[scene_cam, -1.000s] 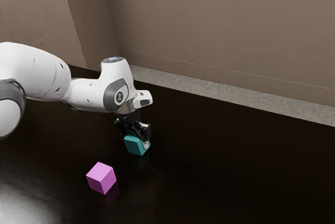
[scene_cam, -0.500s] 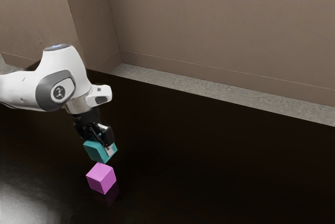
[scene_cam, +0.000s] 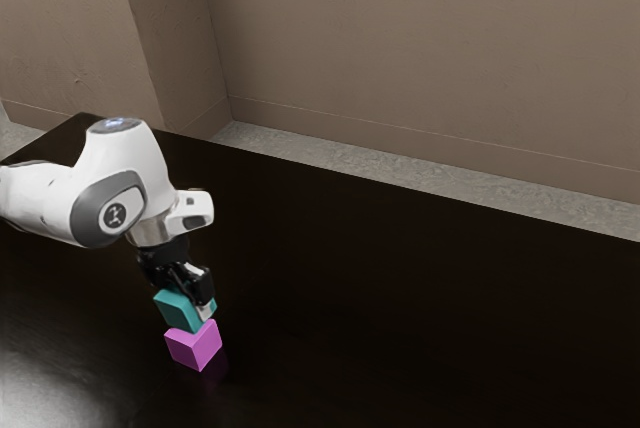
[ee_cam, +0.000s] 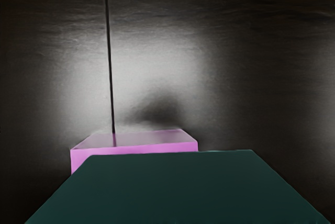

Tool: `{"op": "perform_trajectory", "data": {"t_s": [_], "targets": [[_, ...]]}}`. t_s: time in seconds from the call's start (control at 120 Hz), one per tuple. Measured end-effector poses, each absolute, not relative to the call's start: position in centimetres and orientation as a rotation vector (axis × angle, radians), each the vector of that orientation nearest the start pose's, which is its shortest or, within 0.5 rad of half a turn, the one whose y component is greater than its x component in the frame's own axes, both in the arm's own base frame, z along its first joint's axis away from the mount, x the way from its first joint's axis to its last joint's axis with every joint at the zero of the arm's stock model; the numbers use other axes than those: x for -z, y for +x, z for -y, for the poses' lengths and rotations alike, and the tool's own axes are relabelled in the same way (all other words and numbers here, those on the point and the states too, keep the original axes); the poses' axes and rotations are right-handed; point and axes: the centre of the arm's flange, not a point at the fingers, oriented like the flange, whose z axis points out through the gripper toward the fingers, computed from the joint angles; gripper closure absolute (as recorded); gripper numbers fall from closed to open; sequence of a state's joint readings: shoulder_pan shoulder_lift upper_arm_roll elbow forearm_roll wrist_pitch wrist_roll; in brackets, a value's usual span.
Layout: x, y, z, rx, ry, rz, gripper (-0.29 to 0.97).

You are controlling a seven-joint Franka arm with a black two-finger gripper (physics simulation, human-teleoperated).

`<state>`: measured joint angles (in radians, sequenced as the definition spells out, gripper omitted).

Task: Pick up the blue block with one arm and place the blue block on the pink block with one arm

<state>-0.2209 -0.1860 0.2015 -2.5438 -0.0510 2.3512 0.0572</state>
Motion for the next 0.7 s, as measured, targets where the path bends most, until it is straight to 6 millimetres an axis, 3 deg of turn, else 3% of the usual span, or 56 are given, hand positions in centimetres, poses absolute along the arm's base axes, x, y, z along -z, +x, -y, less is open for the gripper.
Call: {"op": "perform_trajectory", "data": {"t_s": [0.142,0.508,0.7], "targets": [[-32.89,44.18,0.86,-0.011,-3.208,-0.047,0.38],[-33.39,43.53,0.9,-0.046,-3.215,-0.018,0.38],[-33.33,43.4,0.92,-0.074,-3.22,-0.02,0.16]]}}
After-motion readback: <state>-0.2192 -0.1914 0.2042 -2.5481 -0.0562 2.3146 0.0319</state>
